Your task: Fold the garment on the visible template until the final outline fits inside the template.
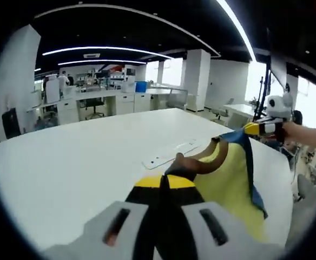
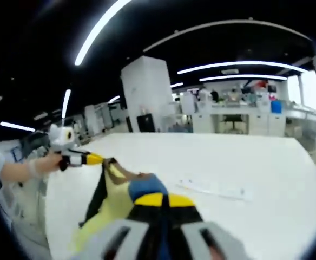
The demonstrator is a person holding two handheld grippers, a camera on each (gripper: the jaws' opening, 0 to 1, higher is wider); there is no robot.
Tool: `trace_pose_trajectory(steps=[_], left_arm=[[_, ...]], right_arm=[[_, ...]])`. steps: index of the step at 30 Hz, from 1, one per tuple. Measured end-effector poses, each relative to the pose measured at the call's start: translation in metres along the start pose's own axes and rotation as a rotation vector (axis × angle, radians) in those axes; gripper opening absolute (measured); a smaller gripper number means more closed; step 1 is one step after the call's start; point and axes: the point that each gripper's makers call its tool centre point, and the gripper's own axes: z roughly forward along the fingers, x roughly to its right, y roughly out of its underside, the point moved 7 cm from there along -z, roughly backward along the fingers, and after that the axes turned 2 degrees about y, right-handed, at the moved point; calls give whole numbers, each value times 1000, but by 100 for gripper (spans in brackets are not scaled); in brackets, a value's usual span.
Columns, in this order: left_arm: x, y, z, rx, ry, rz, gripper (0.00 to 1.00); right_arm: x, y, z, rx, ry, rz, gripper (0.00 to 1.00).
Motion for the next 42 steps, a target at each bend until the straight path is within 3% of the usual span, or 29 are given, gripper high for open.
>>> trace_pose_trajectory(steps=[5,8,12,16,21,28,38,40,42], left_arm=[[-15,21,31,-39,-18,-34,0],[-23,38,53,-91,-20,-41,0],[-21,52,67,-128,-30,-58,0],[-36,65,85,-157,-36,-58,0],[-27,79,92,-179,-47,-73,0],[-42,88,107,-188,-70,-85,0],[-37,90,107,-190,-67,-64,0],[-39,90,108,-192,-60,-61,7],[-39,90,106,-194,-61,-54,12]], right_arm=[[20,23,26,-74,19,26,0],[27,35,34,-109,27,29,0],[38,52,53,-182,31,13,0],[49,62,66,-208,46,29,0],[53,70,79,-226,53,43,0],[56,82,86,-258,62,45,0],[58,83,89,-277,65,26,0],[57,83,89,-274,56,17,0],[56,82,89,-273,47,18,7]])
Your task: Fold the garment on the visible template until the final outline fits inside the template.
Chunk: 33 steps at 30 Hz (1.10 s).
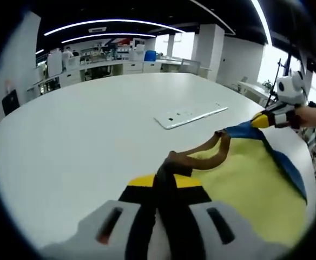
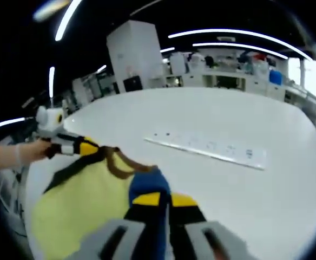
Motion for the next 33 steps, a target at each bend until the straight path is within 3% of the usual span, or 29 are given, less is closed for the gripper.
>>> trace_pose_trajectory(steps=[4,10,15,19,22,24,30,33], left_arm=[[7,-3,-9,17,5,-1,20],[8,-9,-19,43,-4,10,49],[18,-13,-31,56,50,4,63],[33,-13,-45,27,105,24,86],[39,-12,-56,19,122,35,97],[38,-12,-63,22,137,35,99],[55,-12,-88,44,155,47,98],[57,-13,-96,52,162,37,99]], right_arm=[[-6,-1,-2,-1,-20,-28,20],[-12,-1,-6,-16,-33,-82,47],[-28,0,-18,-14,-51,-116,74],[-40,5,-25,-22,-52,-156,79],[-50,8,-30,-21,-52,-165,88],[-58,9,-37,-17,-47,-181,92],[-76,10,-59,-22,-55,-227,91],[-74,8,-63,-17,-53,-235,90]])
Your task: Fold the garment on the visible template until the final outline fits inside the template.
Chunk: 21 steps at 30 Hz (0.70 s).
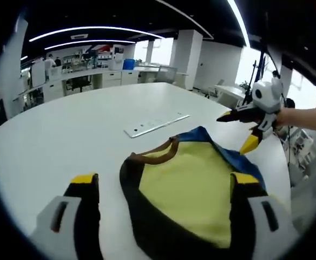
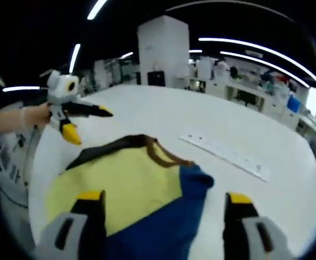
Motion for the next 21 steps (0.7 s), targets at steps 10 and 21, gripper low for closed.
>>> trace_pose_trajectory(steps=[10,21], left_arm=[[30,4,-38,26,14,4,96],[56,23,-79,62,5,-17,93]], right_arm=[[-31,16,-41,5,-21,-11,84],[-66,43,-76,-37,-37,-82,77]])
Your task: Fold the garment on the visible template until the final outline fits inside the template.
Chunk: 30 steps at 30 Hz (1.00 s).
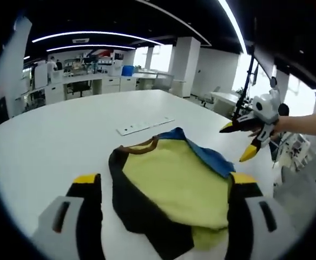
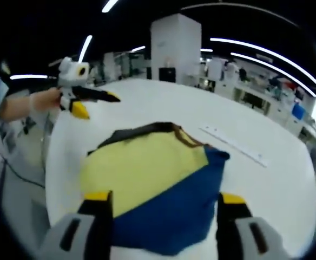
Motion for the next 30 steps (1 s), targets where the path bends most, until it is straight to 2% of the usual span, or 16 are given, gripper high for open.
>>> trace_pose_trajectory(steps=[8,13,20,27,30], left_arm=[[18,13,-19,9,-8,-2,92],[20,23,-27,1,-13,-16,91],[29,38,-33,-12,-15,-37,90],[34,43,-35,-14,-6,-46,90],[36,42,-38,-9,-8,-43,89]], right_arm=[[-16,9,-13,3,-4,-4,70],[-28,22,-20,-11,-12,-39,67],[-47,40,-28,-26,-6,-98,50],[-64,61,-21,-93,-53,-160,44],[-72,73,-16,-158,-75,-229,43]])
